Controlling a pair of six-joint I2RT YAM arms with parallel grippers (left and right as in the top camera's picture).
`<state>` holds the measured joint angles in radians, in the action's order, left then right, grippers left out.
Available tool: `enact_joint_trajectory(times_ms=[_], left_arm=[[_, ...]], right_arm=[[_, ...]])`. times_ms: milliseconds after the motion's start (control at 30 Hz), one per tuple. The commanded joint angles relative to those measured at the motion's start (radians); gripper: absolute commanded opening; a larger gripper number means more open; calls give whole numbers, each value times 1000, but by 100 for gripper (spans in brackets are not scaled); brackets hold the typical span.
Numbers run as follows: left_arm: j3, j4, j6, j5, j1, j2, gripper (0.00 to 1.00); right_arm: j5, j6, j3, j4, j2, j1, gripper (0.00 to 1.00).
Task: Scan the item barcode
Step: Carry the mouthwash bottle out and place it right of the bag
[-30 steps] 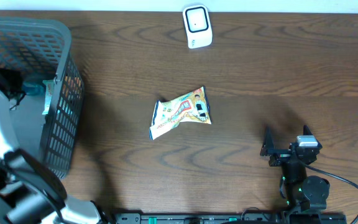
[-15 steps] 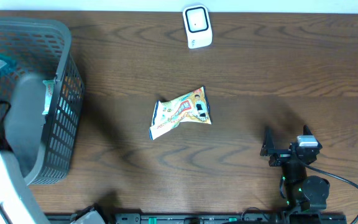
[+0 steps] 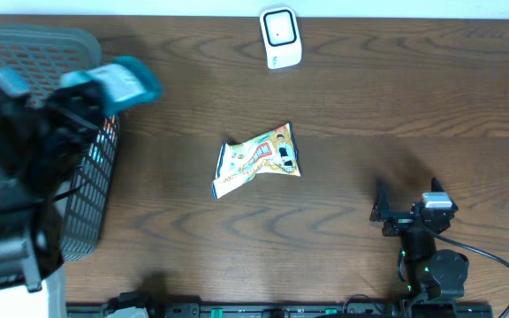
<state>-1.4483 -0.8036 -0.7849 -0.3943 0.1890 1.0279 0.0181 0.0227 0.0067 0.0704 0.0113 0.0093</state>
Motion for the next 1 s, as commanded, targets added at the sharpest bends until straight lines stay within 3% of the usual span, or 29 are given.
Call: enact_joint_trajectory(times_ms=[0,133,400,733,967], left_arm=[[-24,19,-2,-40,-146,36,14],[-24,18,-2,-39,-309,122,14],[-24,19,25,-12,-512,326,14],[-24,34,57,18,-665,587,14],[-24,103,168,22,-739,716,14]], right_arm=[[-5,14,-1,3,-5,-4,99],[-6,14,-1,3,-5,-4,99],[-5,14,-1,3,-5,-4,99],[-5,14,-1,3,-5,-4,99],[-5,14,-1,3,-5,-4,99]])
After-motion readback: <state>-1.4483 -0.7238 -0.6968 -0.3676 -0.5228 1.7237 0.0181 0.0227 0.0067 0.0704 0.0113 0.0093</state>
